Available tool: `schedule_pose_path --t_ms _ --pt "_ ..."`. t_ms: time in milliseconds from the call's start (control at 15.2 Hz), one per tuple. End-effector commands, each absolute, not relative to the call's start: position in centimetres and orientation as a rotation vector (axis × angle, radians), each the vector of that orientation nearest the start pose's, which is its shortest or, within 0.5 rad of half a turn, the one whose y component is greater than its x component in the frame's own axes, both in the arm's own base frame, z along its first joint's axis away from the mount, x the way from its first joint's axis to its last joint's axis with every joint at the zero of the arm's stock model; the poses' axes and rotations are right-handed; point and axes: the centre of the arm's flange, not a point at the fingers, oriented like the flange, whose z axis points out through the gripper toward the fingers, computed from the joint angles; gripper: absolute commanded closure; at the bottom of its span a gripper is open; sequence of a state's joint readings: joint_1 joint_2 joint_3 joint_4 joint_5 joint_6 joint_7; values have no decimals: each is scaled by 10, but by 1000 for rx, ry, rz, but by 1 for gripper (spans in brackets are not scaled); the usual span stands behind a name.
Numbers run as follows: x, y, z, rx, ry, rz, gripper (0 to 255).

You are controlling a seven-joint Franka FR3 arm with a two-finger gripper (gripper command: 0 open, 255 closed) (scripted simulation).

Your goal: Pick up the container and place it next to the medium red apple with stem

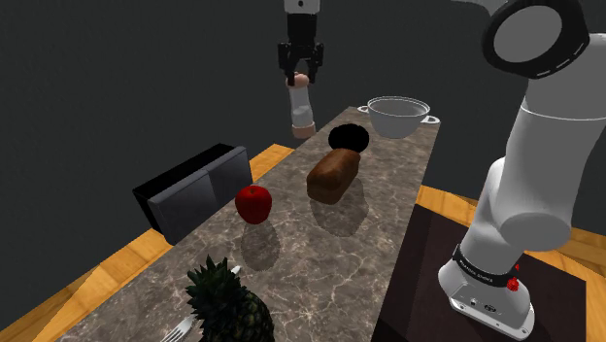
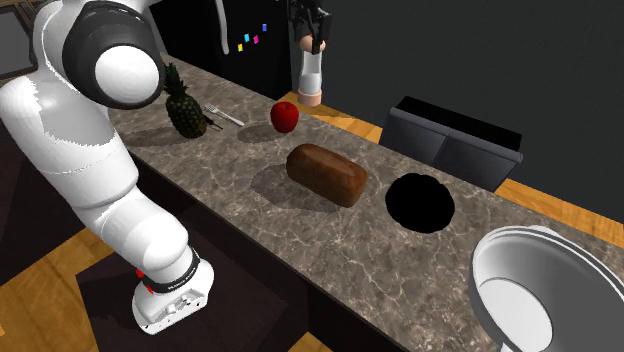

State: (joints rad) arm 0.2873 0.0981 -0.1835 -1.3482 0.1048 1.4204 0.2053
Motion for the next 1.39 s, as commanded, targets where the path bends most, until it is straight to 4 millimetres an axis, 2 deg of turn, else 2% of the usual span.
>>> schedule_pose_path --t_ms 0,396,1320 --pt "566 106 662 -3057 134 57 255" --pt "578 183 662 -3057 134 57 255" --pt "578 183 588 -3057 134 57 255"
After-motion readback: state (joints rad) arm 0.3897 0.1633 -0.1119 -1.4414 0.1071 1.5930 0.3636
